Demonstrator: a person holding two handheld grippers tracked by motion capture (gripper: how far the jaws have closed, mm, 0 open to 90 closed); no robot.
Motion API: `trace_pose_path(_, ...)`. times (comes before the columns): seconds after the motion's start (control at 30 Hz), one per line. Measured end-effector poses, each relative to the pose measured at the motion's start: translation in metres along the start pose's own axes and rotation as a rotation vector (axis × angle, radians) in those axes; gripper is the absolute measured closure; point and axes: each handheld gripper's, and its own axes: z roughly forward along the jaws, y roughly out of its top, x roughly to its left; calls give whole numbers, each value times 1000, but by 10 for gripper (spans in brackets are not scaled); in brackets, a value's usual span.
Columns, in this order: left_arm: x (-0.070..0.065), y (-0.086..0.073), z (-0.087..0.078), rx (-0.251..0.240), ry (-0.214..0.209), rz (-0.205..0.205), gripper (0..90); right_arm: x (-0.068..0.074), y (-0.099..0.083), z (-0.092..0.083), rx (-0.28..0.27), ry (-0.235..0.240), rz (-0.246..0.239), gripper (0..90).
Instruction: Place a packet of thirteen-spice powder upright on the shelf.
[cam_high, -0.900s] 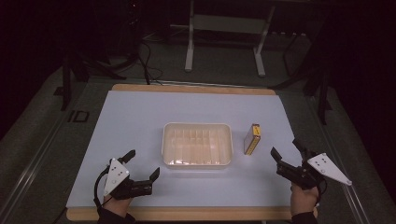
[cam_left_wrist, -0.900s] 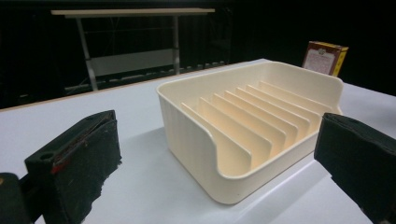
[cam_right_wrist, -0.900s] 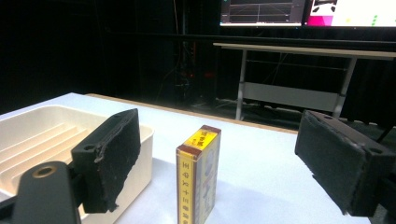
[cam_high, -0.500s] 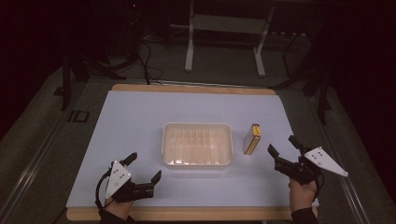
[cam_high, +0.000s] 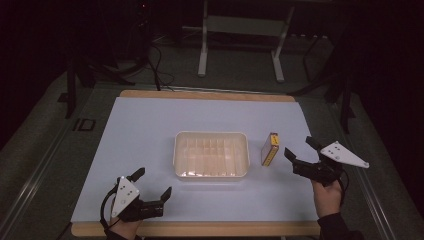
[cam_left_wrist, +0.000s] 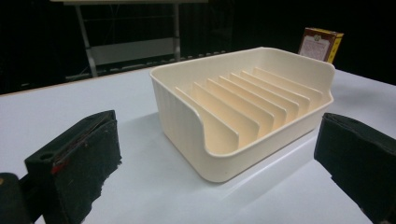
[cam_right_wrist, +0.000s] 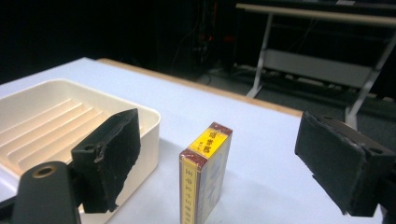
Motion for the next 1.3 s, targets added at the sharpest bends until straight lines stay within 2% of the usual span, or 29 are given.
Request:
trace_pose_path(0.03,1,0,-1,-11,-15,-11,4,-1,1,1,19,7,0,139)
trace_pose_path(0.07,1,0,-1,-11,-15,-11,4,-1,1,1,19,7,0,139)
trace_pose_path(0.1,2,0,-2,-15,-17,-6,4,-1,4,4,53,19,-3,139)
trace_pose_path(0.2,3,-2,-3,-7,-11,-8,4,-1,6,7,100,28,-14,139)
trace_pose_path(0.4,5,-3,-6,10,4,-5,4,-3,5,10,164,25,-14,139)
trace_pose_path(0.5,6,-3,-6,14,5,-8,4,-5,5,10,179,19,-17,140)
trace_pose_path(0.6,6,-3,-5,13,7,-12,4,-9,6,10,224,16,-17,141)
trace_pose_path(0.7,6,-3,-5,16,5,-6,4,-11,8,10,259,12,-53,151)
trace_pose_path(0.8,6,-3,-5,13,2,-12,4,-12,11,11,304,33,-67,150)
trace_pose_path(0.87,6,-3,-5,15,1,-12,4,-13,11,12,314,39,-68,150)
trace_pose_path(0.93,6,-3,-5,17,1,-12,4,-15,13,12,342,44,-61,153)
trace_pose_path(1.03,7,-3,-4,19,-1,-13,4,-17,16,13,391,76,-44,155)
trace_pose_path(1.1,7,-3,-4,21,-5,-13,4,-18,18,15,433,103,-53,154)
trace_pose_path(1.2,6,-3,-3,22,-9,-12,4,-17,19,17,480,108,-79,153)
trace_pose_path(1.3,6,-3,-3,25,-11,-11,4,-18,20,20,544,145,-87,142)
